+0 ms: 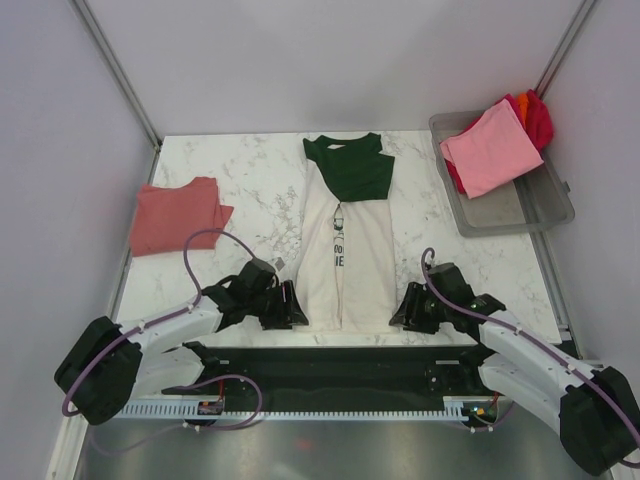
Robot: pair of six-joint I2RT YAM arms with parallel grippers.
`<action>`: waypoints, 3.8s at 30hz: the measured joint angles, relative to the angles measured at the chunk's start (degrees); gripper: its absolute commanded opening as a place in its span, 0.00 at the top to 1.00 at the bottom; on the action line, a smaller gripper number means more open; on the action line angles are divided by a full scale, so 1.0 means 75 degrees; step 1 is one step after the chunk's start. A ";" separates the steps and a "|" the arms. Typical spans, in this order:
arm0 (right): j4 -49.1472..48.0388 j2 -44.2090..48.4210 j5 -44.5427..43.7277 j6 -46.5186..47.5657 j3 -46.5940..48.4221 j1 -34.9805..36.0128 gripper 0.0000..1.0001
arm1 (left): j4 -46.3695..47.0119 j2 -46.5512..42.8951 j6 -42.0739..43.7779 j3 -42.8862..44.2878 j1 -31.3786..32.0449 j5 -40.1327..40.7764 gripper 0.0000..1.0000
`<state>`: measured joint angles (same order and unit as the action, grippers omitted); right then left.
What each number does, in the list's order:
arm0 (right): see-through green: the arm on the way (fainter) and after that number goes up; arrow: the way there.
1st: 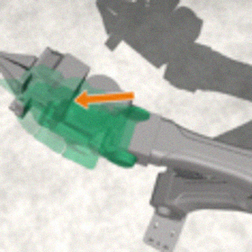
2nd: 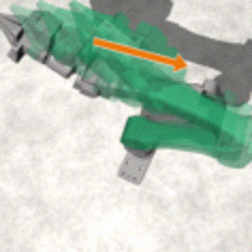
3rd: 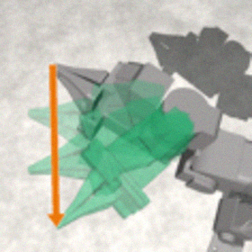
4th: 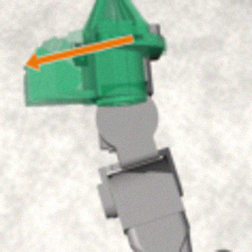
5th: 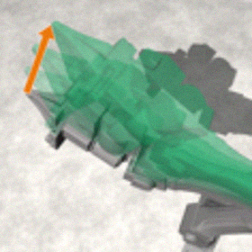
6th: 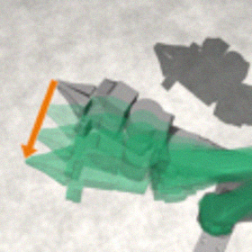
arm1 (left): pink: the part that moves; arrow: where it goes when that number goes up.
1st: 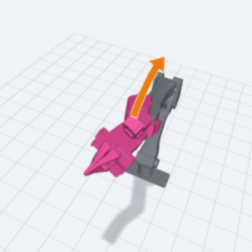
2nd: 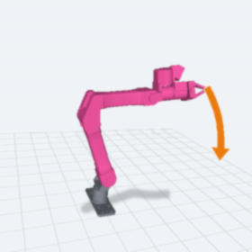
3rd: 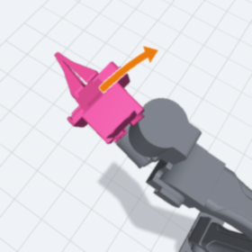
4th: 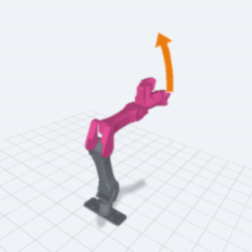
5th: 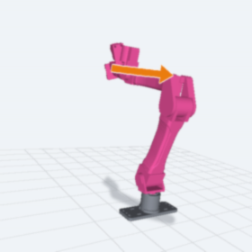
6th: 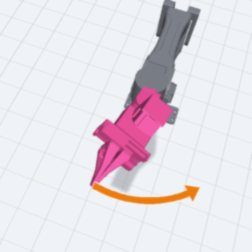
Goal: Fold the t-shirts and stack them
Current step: Fold the tshirt
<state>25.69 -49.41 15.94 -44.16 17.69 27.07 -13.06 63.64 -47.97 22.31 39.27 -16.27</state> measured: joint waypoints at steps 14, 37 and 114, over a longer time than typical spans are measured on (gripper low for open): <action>-0.0513 -0.0647 0.0105 -0.0067 -0.0020 0.0425 1.00 | 0.0227 0.0329 -0.0125 -0.0009 0.0012 -0.0111 0.96; 0.0644 0.0108 -0.0216 0.0073 0.0866 0.0577 1.00 | -0.0047 -0.0554 -0.0268 0.0216 0.0012 -0.0697 0.98; -0.1585 -0.5339 0.0102 0.2014 0.3955 -0.2133 0.36 | -0.0425 0.4074 0.1154 0.4543 -0.2567 -0.0874 0.12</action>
<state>13.80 -89.45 16.71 -29.06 47.35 11.07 -16.25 94.19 -39.31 56.38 20.01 -22.83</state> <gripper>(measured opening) 0.646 0.885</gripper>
